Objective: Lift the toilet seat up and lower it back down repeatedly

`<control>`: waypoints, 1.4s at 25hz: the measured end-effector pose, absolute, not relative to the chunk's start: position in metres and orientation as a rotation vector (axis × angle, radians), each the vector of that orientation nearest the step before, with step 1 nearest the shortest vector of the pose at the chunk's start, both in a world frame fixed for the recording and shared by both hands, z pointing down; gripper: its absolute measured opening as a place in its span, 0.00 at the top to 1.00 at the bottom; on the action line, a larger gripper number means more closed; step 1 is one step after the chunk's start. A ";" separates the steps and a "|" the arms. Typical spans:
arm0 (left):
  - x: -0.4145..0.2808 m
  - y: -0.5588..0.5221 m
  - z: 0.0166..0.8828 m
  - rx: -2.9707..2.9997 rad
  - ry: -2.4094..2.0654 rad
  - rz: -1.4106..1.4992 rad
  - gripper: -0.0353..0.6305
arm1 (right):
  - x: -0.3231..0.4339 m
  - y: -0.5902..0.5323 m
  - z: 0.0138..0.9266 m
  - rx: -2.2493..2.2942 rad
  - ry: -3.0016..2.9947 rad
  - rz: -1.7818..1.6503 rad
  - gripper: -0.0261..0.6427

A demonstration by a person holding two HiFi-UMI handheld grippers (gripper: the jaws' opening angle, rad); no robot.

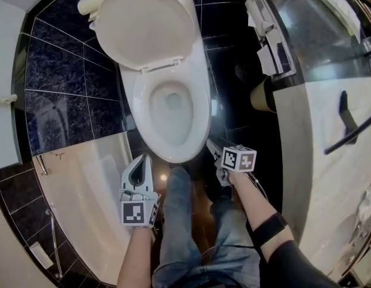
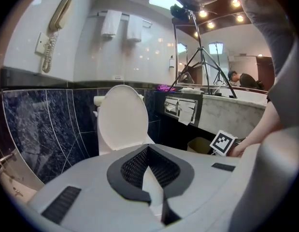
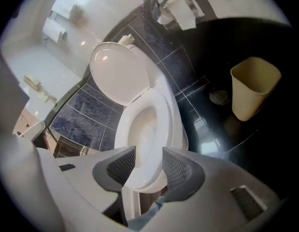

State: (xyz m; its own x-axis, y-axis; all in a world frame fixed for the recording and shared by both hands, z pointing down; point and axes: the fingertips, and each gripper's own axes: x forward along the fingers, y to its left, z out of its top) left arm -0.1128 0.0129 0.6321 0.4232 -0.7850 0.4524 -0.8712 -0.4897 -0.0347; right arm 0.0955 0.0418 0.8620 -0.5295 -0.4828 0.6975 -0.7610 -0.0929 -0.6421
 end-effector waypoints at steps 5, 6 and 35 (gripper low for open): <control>-0.118 0.004 0.652 2.452 -1.475 0.590 0.96 | 0.087 0.034 0.909 1.386 -1.898 1.890 0.67; -0.118 0.004 0.655 2.438 -1.475 0.584 0.96 | 0.084 0.033 0.917 1.385 -1.884 1.911 0.68; -0.142 0.024 0.704 2.345 -1.433 0.658 0.96 | 0.069 0.029 0.913 1.371 -1.795 2.127 0.79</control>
